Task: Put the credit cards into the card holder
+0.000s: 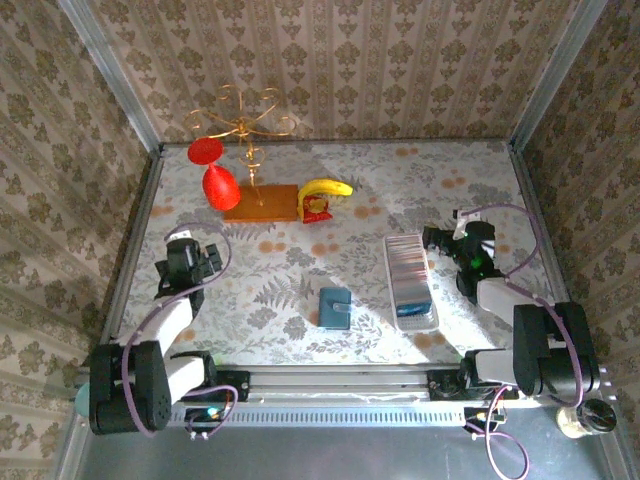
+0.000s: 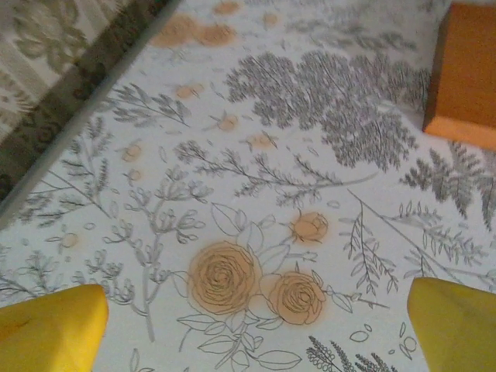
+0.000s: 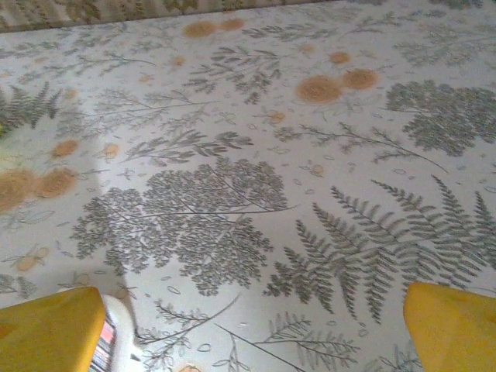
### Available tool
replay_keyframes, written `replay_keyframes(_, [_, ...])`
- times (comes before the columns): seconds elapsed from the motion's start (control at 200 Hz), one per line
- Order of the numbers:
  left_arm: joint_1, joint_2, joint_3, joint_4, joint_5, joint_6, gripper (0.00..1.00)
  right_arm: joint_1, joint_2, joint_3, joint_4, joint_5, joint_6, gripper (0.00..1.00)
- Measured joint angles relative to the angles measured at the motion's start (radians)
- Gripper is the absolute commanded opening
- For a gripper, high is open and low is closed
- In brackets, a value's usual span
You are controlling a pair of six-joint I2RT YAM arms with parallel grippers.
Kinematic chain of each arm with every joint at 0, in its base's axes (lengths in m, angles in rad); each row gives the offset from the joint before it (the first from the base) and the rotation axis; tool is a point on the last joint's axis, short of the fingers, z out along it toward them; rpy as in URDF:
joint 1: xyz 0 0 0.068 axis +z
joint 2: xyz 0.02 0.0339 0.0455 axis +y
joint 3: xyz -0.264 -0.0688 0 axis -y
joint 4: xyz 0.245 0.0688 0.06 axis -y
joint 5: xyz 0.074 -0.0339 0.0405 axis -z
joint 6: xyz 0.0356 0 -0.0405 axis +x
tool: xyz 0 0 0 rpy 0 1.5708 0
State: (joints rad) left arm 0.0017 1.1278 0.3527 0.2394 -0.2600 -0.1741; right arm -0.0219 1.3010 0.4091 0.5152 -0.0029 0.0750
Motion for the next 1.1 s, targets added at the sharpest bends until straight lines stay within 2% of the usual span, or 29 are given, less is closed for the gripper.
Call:
replay_keyframes(0.195, [0.0, 0.108, 0.0, 0.223, 0.066, 0.072, 1.0, 0.0, 0.04, -0.002, 0.122, -0.057, -0.016, 1.0])
replay_keyframes(0.33, [0.0, 0.189, 0.0, 0.372, 0.141, 0.129, 1.0, -0.002, 0.196, -0.003, 0.256, -0.066, -0.023, 1.0])
replay_keyframes(0.54, [-0.002, 0.401, -0.006, 0.647, 0.204, 0.179, 1.0, -0.002, 0.237, -0.013, 0.291, -0.078, -0.024, 1.0])
replay_keyframes(0.805, [-0.029, 0.429, -0.004, 0.689, 0.113, 0.179, 1.0, 0.016, 0.237, -0.012, 0.297, -0.03, -0.024, 1.0])
replay_keyframes(1.1, [-0.038, 0.429, -0.003, 0.695, 0.083, 0.183, 1.0, 0.016, 0.237, -0.012, 0.297, -0.019, -0.024, 1.0])
